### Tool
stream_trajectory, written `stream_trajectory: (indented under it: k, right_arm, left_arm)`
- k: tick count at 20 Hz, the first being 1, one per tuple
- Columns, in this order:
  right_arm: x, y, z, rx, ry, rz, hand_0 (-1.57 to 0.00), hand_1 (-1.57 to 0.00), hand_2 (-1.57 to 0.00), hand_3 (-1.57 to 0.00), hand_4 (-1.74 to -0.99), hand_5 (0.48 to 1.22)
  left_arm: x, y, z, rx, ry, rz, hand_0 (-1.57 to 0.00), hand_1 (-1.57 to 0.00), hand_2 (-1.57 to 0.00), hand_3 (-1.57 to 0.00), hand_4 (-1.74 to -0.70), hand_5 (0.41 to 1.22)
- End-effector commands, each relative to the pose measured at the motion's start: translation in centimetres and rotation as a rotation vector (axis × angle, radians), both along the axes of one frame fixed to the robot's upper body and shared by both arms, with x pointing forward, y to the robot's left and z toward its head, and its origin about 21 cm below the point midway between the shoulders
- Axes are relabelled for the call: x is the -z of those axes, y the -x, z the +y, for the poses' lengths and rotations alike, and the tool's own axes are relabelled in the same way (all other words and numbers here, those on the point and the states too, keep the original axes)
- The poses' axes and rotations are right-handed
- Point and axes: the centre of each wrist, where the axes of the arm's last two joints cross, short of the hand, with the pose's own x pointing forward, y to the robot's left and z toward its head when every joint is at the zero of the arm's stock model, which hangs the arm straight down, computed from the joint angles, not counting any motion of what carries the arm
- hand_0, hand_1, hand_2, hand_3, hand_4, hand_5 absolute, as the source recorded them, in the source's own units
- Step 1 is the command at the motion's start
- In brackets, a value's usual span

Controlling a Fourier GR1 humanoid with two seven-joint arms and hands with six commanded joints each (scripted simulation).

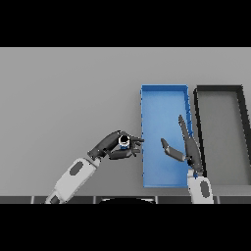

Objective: Pick up the blue pipe and place it into the blue bin.

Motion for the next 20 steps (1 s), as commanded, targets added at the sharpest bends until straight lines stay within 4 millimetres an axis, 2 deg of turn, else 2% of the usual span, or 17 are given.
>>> stream_trajectory:
  k: [1,5,8,9,11,13,16,20]
  right_arm:
    - [-0.1,0.0,0.0,-0.001,0.004,0.010,0.00,0.00,0.00,0.00,-1.128,0.605]
    - [-0.3,-0.2,-0.1,0.001,0.010,0.026,0.00,0.00,0.00,0.00,-1.178,0.605]
    - [-0.6,-0.1,-0.5,-0.031,-0.021,-0.006,0.00,0.00,0.00,0.00,-1.186,0.615]
    - [-1.3,-0.2,-0.7,-0.073,-0.068,-0.036,0.00,0.00,0.00,0.00,-1.196,0.622]
    - [-3.3,-0.8,-1.1,-0.203,-0.177,-0.063,0.00,0.00,0.00,0.00,-1.212,0.589]
    - [-6.0,-1.2,-1.5,-0.339,-0.185,-0.063,0.00,0.00,0.00,0.00,-1.256,0.558]
    - [-9.6,-1.5,-0.6,-0.519,-0.131,-0.041,0.00,0.00,0.00,0.00,-1.314,0.500]
    - [-12.6,-2.4,1.9,-0.692,-0.054,-0.014,0.00,0.00,0.00,0.00,-1.309,0.503]
  left_arm:
    - [0.1,0.0,-0.5,-0.003,-0.020,0.010,-1.56,-1.57,-1.57,-1.50,-1.74,1.219]
    - [0.2,-0.1,-0.1,-0.011,-0.036,0.019,-1.57,-1.57,-1.57,-1.50,-1.74,1.219]
    - [0.6,0.1,-0.3,-0.009,-0.042,0.024,-1.57,-1.57,-1.57,-1.50,-1.74,1.220]
    - [0.3,0.2,-0.3,-0.006,-0.045,0.011,-1.57,-1.57,-1.57,-1.50,-1.74,1.220]
    - [0.4,0.1,-0.4,-0.006,-0.049,0.018,-1.57,-1.57,-1.57,-1.50,-1.74,1.220]
    - [0.5,0.1,-0.4,-0.002,-0.057,0.023,-1.57,-1.57,-1.57,-1.50,-1.74,1.221]
    - [0.3,-0.4,-0.3,-0.003,-0.055,0.013,-1.57,-1.57,-1.57,-1.49,-1.74,1.221]
    - [0.3,-0.6,-0.3,0.005,-0.054,-0.009,-1.57,-1.57,-1.57,-1.49,-1.74,1.221]
